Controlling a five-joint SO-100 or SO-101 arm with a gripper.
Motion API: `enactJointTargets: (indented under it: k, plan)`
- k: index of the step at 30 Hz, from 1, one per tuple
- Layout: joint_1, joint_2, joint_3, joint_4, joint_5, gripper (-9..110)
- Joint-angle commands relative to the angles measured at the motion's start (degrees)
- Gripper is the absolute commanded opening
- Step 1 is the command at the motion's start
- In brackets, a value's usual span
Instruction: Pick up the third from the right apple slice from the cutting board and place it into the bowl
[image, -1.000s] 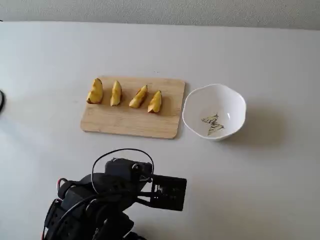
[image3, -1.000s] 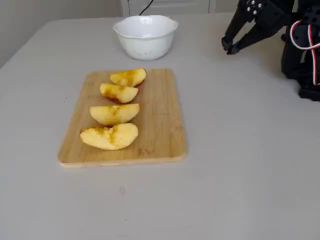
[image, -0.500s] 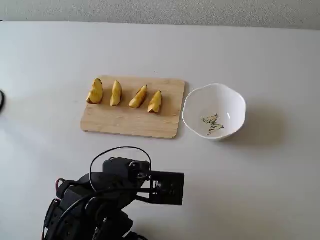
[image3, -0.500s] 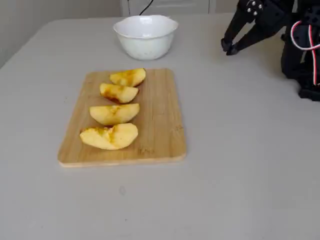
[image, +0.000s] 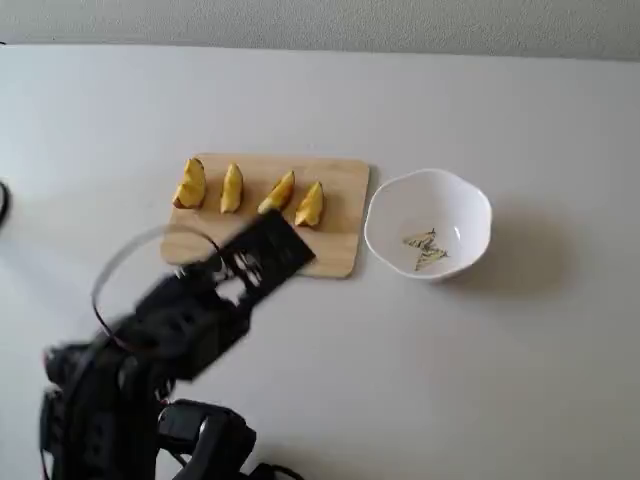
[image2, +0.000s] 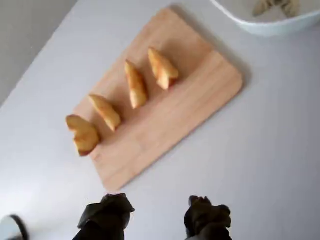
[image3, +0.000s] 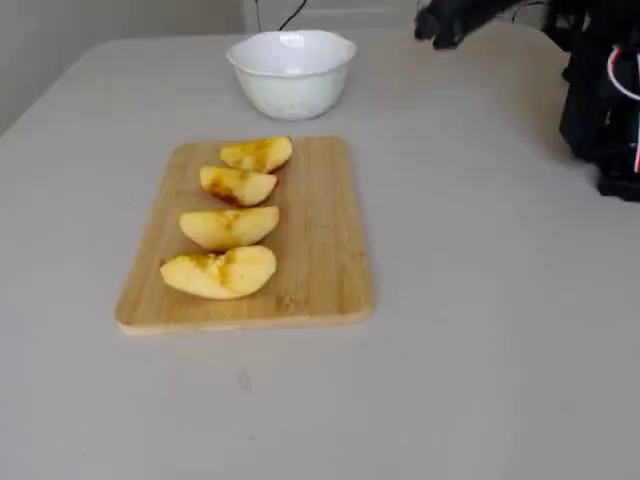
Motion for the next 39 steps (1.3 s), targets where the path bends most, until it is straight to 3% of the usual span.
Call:
enactJointTargets:
  k: [1, 17, 39]
  plan:
    - [-8.1, -31.6, -24.3, 5.4, -2.2, 18]
    - [-11.8, -93.2, -100.4, 27.3, -3.6, 21]
    - [-9.4, -117.0, -119.8, 25.4, -5.7, 27]
